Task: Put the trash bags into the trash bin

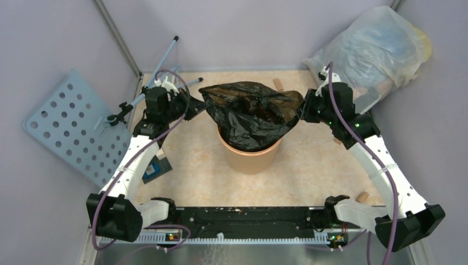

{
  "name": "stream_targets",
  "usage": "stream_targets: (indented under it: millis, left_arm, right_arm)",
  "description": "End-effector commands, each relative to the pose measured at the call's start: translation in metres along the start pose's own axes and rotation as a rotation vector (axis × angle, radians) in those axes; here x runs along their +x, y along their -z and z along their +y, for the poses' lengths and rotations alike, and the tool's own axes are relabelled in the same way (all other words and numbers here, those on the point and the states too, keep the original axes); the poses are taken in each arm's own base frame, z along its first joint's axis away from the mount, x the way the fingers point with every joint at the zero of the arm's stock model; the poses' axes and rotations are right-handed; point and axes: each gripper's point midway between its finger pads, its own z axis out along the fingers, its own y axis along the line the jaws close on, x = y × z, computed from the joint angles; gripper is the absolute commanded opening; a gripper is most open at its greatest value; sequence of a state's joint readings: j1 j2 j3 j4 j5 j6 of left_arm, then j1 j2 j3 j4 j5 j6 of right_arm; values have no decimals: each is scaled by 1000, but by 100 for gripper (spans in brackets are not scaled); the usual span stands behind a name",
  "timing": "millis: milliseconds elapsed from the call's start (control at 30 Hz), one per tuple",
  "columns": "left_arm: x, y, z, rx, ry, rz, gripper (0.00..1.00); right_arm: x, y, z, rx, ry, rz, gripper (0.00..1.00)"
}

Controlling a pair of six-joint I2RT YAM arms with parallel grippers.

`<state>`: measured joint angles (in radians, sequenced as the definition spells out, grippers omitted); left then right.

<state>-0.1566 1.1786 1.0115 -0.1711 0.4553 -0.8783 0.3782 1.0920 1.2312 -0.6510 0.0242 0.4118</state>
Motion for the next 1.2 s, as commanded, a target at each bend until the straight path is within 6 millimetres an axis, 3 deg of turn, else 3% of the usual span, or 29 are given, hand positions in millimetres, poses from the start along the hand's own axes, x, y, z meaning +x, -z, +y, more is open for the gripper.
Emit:
stream_targets:
  millis: [0,200,400,633,800,967,1167]
  left_arm:
    - [1,15,-8,40,-115,-14,0]
    - [25,22,8,20,-144,59,0]
    - [41,31,5,63,-165,122,0]
    - [62,30,22,53,-159,197,0]
    - [69,26,28,67,-164,234,0]
    - [62,25,23,80,-187,211,10]
    - [42,41,-6,87,-255,164,33]
  right_arm:
    - [3,3,-5,11,8,-20,21]
    - [32,-9,-13,14,1,38,18]
    - [45,-13,-20,26,0,55,19]
    - [75,-26,-14,-44,2,133,25]
    - [81,-26,-7,-98,17,157,36]
    - [79,-21,3,-154,24,147,40]
    - [68,-7,16,-221,33,121,43]
